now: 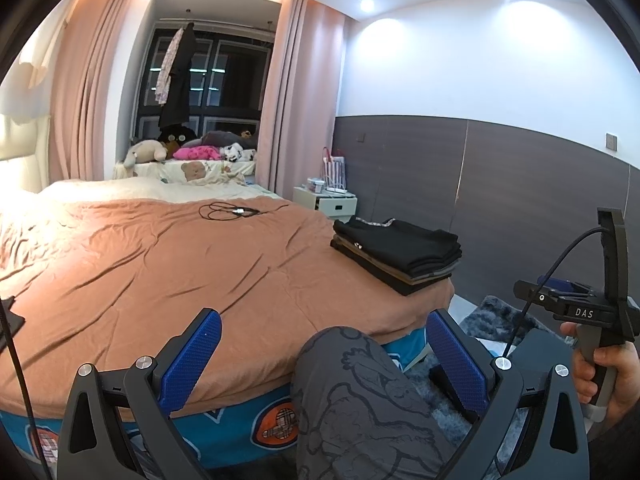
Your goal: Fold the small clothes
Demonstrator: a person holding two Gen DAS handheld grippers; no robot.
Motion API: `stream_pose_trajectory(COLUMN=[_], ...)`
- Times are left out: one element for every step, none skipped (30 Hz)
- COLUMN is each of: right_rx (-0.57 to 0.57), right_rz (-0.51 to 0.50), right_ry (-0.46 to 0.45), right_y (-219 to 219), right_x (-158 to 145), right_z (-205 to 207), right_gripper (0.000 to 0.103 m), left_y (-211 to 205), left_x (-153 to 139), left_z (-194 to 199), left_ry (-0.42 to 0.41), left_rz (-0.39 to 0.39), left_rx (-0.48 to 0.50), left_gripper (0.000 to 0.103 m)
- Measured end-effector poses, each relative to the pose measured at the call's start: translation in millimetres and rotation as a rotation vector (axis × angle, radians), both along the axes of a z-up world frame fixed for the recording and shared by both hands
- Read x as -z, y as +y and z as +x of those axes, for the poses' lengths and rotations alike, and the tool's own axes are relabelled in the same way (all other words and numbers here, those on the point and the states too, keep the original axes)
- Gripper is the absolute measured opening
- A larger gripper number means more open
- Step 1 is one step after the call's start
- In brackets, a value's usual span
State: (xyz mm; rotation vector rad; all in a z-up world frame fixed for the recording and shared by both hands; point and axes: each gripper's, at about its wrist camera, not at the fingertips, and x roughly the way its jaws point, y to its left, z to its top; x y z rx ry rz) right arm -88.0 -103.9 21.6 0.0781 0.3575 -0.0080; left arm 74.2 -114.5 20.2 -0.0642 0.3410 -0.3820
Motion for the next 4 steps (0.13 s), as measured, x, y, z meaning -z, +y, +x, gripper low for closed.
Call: stream_pose_trajectory(right_rx=[0.000, -0.001, 0.000, 0.000], right_rz=[0.000, 0.000, 0.001, 0.001], right_ry=[0.000, 0.001, 0.001, 0.001], right_y=[-0.2, -0.4, -0.4, -0.4], right_x=[0.0, 0.1, 0.1, 0.1], right_z=[0.1, 0.1, 0.2, 0.0], right_gripper=[0.103, 0.103, 0.103, 0.103], left_y=[0.0, -0.1, -0.1, -0.1], left_x=[0.0, 0.0, -0.1, -0.3], left_z=[-0.1, -0.1, -0.1, -0.3], left_ry=[0.000, -0.001, -0.001, -0.001], left_rz=[0.000, 0.000, 0.000, 0.000], left_rx=[-0.001, -0.001, -0.001, 0.000], left_gripper=[0.103, 0.103, 0.103, 0.103])
